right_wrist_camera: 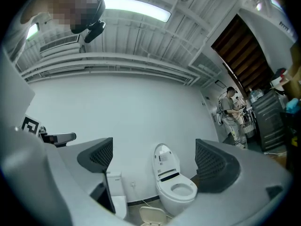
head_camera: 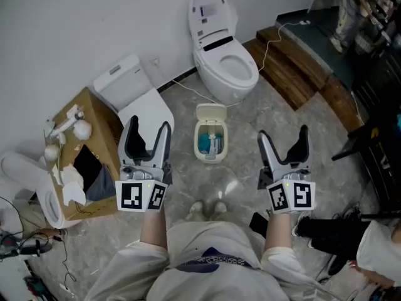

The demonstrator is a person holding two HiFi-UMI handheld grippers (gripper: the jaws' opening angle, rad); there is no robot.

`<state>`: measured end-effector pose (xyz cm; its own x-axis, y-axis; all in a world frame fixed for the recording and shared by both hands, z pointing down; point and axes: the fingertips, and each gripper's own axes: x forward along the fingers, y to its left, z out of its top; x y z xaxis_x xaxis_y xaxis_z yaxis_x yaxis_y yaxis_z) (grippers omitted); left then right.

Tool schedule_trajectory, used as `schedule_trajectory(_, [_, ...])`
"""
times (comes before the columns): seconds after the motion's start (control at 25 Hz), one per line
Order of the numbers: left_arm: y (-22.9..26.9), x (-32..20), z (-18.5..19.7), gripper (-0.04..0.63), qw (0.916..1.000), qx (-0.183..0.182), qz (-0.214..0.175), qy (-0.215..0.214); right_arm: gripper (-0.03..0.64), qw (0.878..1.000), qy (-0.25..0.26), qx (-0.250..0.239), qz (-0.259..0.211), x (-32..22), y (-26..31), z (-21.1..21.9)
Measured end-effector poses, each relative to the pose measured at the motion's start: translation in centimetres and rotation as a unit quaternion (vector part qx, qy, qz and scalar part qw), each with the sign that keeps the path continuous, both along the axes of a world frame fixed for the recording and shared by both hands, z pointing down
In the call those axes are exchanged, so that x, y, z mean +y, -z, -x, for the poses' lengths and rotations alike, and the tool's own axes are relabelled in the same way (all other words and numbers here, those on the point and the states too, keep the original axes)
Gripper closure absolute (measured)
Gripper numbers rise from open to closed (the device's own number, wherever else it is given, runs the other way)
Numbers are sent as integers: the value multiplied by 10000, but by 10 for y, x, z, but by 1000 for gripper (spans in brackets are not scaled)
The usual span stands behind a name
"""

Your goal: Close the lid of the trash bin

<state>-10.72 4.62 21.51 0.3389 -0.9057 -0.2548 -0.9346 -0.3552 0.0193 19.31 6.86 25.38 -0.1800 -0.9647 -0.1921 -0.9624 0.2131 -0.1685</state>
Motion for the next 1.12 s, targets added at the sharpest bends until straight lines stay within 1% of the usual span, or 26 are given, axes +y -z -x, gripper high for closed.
schedule_trajectory(0.2, [-2, 1, -20, 296, 9998, -72, 57, 152, 87, 9998, 164, 95, 90, -8, -4, -24])
schedule_trajectory(0.28, [-5, 3, -22, 296, 9996, -154, 96, 239, 91, 9997, 170, 145, 123, -13, -7, -34])
schedule_trajectory(0.44, [-14, -3, 3, 296, 9980, -250, 252, 515, 94, 9994, 136, 195, 254, -31, -20, -38])
schedule_trajectory(0.56, [-16, -19, 21, 296, 9976, -240, 276, 593, 94, 9993, 73, 177, 317, -49, -28, -35])
schedule_trajectory(0.72, [-14, -50, 38, 296, 9985, -252, 186, 458, 94, 9989, 35, 258, 382, -80, -33, -18])
schedule_trajectory(0.92, [-6, -87, 54, 296, 9996, -115, 74, 228, 94, 9956, 110, 764, 529, -116, -34, 0])
schedule_trajectory(1.04, [-15, -105, 60, 296, 9998, -43, 157, 61, 94, 9938, 137, 921, 604, -131, -36, 13])
schedule_trajectory(1.12, [-22, -116, 63, 296, 9997, -16, 227, -21, 95, 9923, 242, 1022, 662, -139, -40, 25])
